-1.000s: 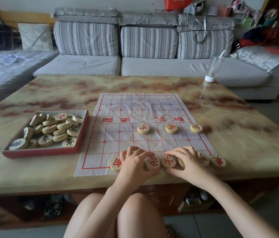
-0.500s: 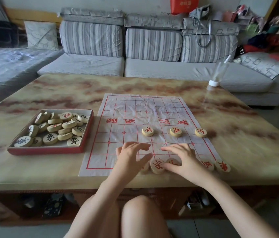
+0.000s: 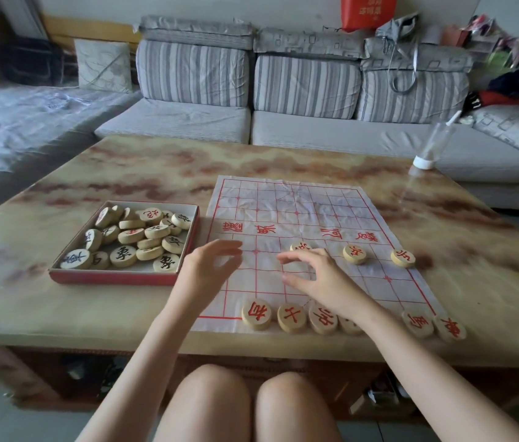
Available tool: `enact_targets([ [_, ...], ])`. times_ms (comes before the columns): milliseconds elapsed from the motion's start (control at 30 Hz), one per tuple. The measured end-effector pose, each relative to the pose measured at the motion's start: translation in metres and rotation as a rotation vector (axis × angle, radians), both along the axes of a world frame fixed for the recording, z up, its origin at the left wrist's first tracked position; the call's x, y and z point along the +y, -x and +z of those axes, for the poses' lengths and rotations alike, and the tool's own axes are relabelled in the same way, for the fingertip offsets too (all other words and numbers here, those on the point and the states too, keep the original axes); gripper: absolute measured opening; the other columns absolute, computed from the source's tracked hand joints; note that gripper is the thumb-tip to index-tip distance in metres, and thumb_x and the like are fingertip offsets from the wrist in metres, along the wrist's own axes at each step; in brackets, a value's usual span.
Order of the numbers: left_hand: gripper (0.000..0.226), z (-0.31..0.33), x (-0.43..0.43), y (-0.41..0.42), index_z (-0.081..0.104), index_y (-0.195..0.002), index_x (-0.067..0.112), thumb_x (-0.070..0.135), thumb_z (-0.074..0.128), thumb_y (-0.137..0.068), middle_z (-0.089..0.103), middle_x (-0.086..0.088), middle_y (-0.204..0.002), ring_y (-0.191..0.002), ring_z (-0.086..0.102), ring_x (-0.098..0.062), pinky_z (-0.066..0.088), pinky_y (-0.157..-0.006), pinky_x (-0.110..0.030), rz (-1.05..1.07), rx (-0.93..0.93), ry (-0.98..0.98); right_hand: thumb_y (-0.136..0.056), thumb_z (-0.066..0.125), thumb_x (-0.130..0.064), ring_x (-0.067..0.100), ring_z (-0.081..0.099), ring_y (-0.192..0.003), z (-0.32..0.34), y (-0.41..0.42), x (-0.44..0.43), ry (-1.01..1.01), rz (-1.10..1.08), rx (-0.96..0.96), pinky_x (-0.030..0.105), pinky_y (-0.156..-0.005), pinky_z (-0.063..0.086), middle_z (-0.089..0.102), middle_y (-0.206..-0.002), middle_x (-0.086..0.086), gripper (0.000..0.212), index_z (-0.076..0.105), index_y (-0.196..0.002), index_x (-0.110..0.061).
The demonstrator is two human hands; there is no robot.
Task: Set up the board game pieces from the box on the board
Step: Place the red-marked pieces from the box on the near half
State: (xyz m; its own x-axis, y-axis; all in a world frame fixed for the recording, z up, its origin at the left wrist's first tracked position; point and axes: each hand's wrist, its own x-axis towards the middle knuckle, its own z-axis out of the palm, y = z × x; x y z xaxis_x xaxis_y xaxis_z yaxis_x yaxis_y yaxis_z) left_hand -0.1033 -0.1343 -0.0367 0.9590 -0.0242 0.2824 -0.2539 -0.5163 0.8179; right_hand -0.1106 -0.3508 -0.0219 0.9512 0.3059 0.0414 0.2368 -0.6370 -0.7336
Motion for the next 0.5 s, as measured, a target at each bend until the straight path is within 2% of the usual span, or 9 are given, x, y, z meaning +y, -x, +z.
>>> enact_targets([
  [67,0.023,0.001,0.016,0.000,0.067,-0.106,0.020,0.015,0.063,-0.084,0.070,0.010,-0.092,-0.083,0.062,0.012,0.048,-0.079,-0.007,0.041,0.006,0.056,-0.090,0.057,-0.031,0.002,0.030,-0.122,-0.001,-0.008,0.020,0.011,0.046,0.004,0.027,-0.105,0.023,0.041,-0.110,-0.027,0.035,0.054,-0.125,-0.031],
  [133,0.022,0.001,0.035,0.000,0.068,-0.104,0.018,0.011,0.062,-0.084,0.068,0.010,-0.092,-0.079,0.060,0.012,0.044,-0.070,0.000,0.104,-0.020,0.038,-0.090,0.057,-0.031,0.006,0.031,-0.125,-0.003,-0.018,0.043,0.018,0.085,-0.005,0.029,-0.104,0.026,0.047,-0.113,-0.020,0.034,0.055,-0.124,-0.031],
  [233,0.024,0.000,0.066,-0.003,0.069,-0.103,0.017,0.006,0.063,-0.082,0.068,0.008,-0.095,-0.085,0.062,-0.002,0.043,-0.071,0.000,0.195,-0.023,0.017,-0.090,0.057,-0.030,0.012,0.036,-0.124,-0.005,-0.034,0.079,0.020,0.137,-0.048,0.036,-0.107,0.030,0.057,-0.117,-0.015,0.033,0.056,-0.123,-0.029],
  [300,0.026,-0.002,0.086,-0.007,0.069,-0.102,0.016,0.004,0.064,-0.080,0.069,0.005,-0.096,-0.088,0.064,-0.008,0.046,-0.074,-0.005,0.257,-0.011,0.028,-0.089,0.058,-0.029,0.015,0.037,-0.123,-0.005,-0.045,0.102,0.009,0.162,-0.068,0.039,-0.107,0.031,0.060,-0.119,-0.010,0.032,0.057,-0.121,-0.029],
  [400,0.024,-0.004,0.110,-0.014,0.069,-0.102,0.013,0.008,0.068,-0.078,0.069,0.001,-0.095,-0.091,0.064,-0.013,0.045,-0.079,-0.019,0.358,-0.011,0.022,-0.088,0.059,-0.026,0.016,0.038,-0.121,-0.005,-0.059,0.131,-0.013,0.183,-0.068,0.035,-0.106,0.032,0.063,-0.114,-0.007,0.031,0.060,-0.119,-0.027],
  [500,0.027,-0.004,0.125,-0.017,0.067,-0.105,0.010,0.007,0.067,-0.078,0.064,0.003,-0.095,-0.090,0.060,-0.012,0.040,-0.080,-0.023,0.430,0.000,-0.013,-0.088,0.059,-0.023,0.018,0.041,-0.118,-0.007,-0.071,0.154,-0.024,0.198,-0.083,0.031,-0.102,0.033,0.066,-0.110,-0.005,0.030,0.062,-0.117,-0.023],
])
